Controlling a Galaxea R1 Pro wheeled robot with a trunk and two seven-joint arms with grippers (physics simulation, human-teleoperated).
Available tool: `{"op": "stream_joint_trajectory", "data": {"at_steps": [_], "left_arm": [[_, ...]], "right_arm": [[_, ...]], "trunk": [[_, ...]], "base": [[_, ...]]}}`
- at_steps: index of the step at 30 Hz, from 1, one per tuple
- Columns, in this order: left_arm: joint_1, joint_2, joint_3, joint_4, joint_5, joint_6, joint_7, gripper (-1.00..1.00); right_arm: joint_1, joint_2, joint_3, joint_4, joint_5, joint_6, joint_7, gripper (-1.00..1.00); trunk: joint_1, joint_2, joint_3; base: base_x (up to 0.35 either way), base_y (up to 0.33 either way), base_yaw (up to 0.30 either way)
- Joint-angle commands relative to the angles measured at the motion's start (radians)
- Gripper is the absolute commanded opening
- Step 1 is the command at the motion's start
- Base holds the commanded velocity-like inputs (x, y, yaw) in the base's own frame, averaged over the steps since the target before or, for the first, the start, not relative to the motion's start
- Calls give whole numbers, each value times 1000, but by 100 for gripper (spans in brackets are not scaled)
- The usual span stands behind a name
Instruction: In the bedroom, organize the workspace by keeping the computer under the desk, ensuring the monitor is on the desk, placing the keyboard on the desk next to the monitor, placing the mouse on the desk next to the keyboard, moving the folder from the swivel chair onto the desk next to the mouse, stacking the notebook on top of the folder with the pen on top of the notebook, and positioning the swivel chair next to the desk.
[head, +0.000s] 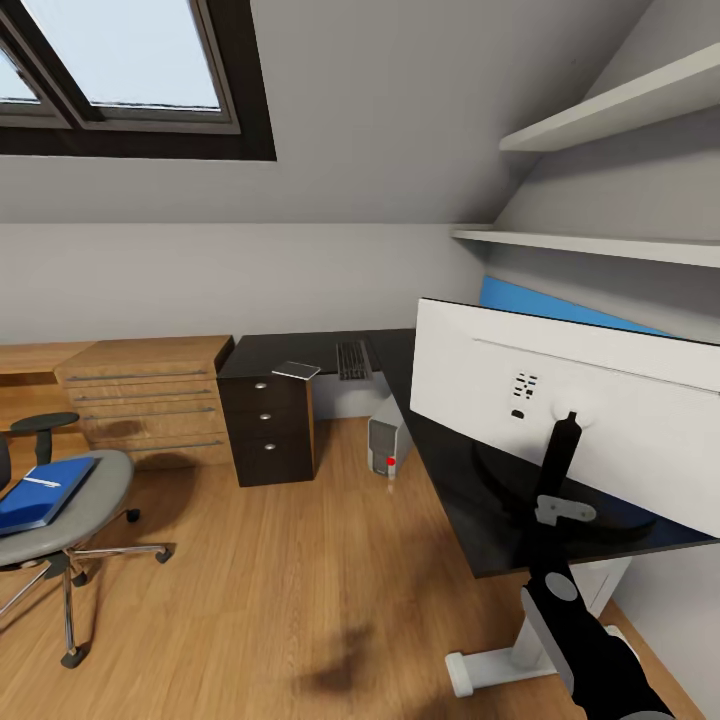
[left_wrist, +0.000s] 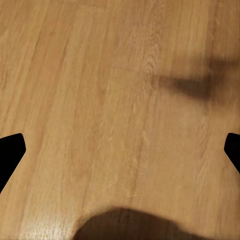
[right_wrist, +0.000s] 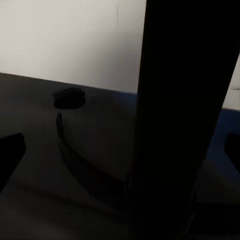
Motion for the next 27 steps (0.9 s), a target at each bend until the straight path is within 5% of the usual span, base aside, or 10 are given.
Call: {"op": "stream_joint_trajectory", "data": {"at_steps": [1, 27], "left_arm": [[-1, 0, 2, 1, -1, -3, 3, 100], [-1, 8, 3, 1, -1, -5, 2, 100]], "right_arm": [[-1, -1, 6, 1, -8, -5, -4, 100], [-1, 7, 6, 127, -19, -7, -5, 100]], "trunk": [[0, -1, -1], [0, -1, -1]], "base": [[-15, 0, 0], [-267, 0, 0]]}}
